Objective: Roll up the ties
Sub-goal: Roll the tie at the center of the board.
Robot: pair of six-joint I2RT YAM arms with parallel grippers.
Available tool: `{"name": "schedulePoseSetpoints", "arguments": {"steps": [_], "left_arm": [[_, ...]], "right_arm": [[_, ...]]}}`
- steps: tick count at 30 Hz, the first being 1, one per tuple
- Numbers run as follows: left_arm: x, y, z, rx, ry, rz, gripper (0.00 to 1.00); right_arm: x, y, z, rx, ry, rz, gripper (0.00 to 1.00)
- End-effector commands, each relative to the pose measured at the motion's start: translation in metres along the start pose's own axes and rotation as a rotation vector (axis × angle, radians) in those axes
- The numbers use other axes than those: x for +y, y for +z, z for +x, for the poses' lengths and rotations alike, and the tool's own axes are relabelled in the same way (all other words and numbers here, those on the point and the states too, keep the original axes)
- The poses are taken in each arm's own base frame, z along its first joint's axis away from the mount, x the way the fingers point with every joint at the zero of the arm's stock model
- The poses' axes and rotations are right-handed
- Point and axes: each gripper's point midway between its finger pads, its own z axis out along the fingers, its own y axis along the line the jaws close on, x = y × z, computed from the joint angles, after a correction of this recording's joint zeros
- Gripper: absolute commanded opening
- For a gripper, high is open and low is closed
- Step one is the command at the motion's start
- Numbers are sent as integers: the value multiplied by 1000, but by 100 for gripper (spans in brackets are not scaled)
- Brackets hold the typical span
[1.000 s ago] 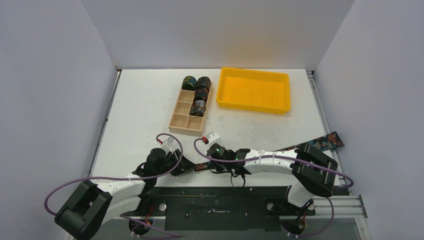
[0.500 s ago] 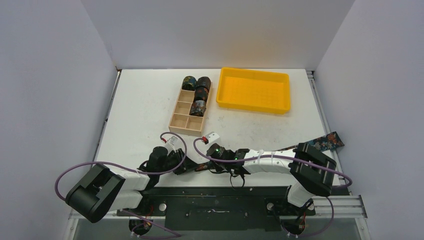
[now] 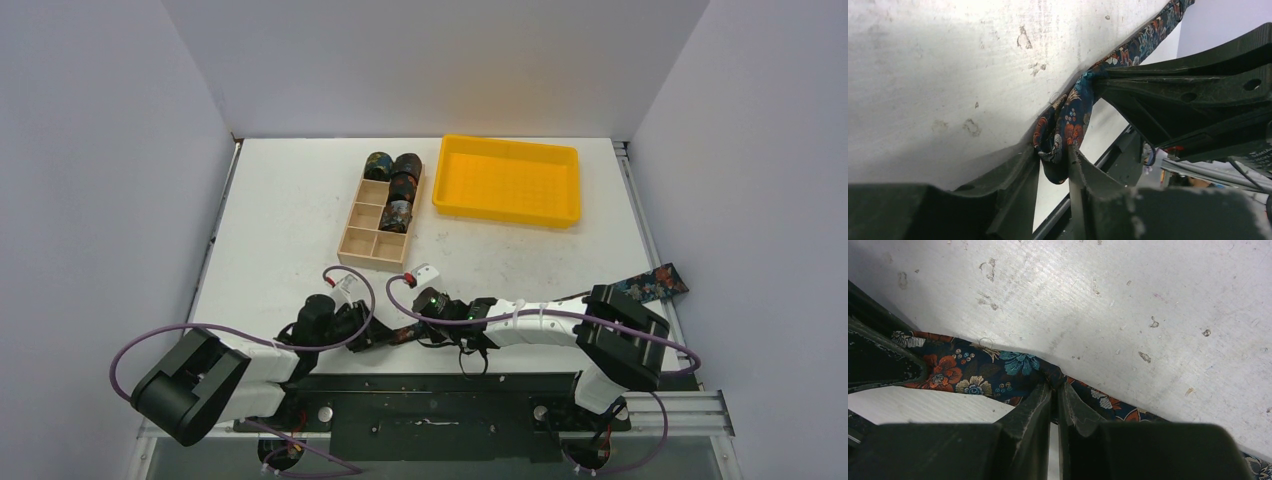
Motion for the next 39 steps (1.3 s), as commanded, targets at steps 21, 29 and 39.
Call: {"name": "schedulePoseSetpoints", "arguments": {"steps": [21,29,39], "left_arm": [[18,-5,10,16,17,-67,0],[19,-10,3,-20,63,-100,0],[22,-15,-3,-69,107,-120,0]], "right_arm": [[52,-40,-71,-147,94,-237,19],[42,-9,-27,-26,83,-162,13],[23,-11,7,47,55,-98,12]]}}
